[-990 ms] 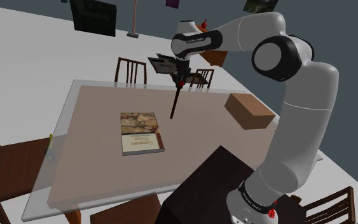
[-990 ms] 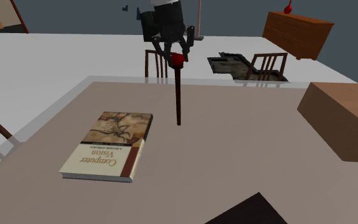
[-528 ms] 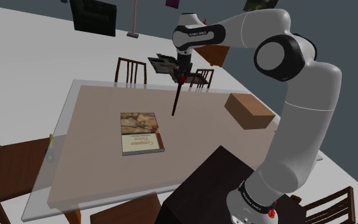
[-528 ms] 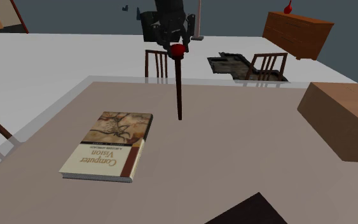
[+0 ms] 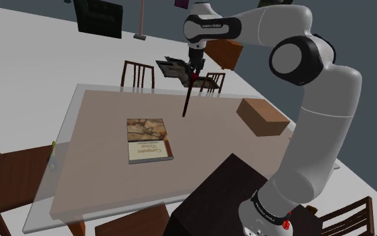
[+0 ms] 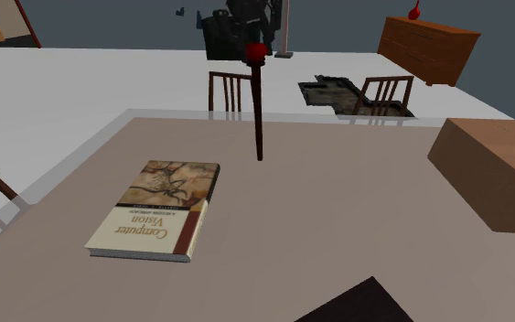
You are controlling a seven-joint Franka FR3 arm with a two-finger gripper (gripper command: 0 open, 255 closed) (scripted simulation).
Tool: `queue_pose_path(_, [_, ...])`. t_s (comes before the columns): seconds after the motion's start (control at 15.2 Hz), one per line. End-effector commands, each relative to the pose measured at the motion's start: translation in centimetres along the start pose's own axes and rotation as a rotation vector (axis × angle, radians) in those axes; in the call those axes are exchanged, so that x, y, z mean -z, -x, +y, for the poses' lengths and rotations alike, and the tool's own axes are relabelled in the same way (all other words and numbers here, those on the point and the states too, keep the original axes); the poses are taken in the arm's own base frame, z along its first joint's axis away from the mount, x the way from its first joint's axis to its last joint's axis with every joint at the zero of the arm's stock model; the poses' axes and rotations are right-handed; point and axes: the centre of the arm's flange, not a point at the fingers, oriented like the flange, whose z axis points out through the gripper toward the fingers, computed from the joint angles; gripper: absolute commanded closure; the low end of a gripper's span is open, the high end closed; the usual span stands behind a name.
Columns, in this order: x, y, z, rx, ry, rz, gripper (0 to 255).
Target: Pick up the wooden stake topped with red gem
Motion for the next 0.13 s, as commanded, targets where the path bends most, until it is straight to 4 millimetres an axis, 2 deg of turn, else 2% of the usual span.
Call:
queue_pose_path(0.0, [0.66,0.05,0.04,0.0,0.0,0.0,255])
queue_pose_path(0.07, [0.66,0.05,0.04,0.0,0.0,0.0,255])
